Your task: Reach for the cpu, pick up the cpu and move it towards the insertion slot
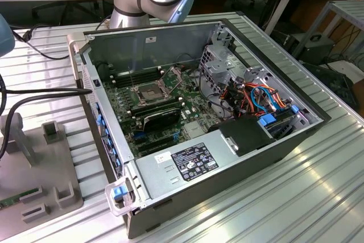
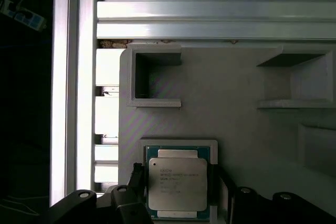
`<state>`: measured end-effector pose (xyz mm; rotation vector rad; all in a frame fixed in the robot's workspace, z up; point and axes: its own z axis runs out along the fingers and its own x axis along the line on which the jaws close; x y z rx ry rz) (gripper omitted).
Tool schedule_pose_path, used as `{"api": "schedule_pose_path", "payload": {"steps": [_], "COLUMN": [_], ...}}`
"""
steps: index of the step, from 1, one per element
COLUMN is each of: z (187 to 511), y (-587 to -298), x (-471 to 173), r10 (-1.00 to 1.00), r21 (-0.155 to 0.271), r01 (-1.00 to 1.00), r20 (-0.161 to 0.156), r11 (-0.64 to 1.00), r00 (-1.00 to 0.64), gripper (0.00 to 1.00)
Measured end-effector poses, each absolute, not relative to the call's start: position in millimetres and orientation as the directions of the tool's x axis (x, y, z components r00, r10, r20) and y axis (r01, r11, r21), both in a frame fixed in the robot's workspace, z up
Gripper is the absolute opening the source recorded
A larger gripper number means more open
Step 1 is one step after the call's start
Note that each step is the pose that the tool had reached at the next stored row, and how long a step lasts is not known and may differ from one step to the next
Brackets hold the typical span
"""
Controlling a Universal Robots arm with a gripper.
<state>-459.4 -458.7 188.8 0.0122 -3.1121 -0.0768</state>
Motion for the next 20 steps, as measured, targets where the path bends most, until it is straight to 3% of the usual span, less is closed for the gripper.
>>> {"api": "schedule_pose_path", "payload": {"steps": [20], "z": [191.1], "y": [-458.4], "x": [-460.1], "r10": [-0.009], "r21": [0.048], "r01": [-0.007], "r20": [0.028], "r11": [0.999], "r00": [-1.000], "gripper": [0.64]}}
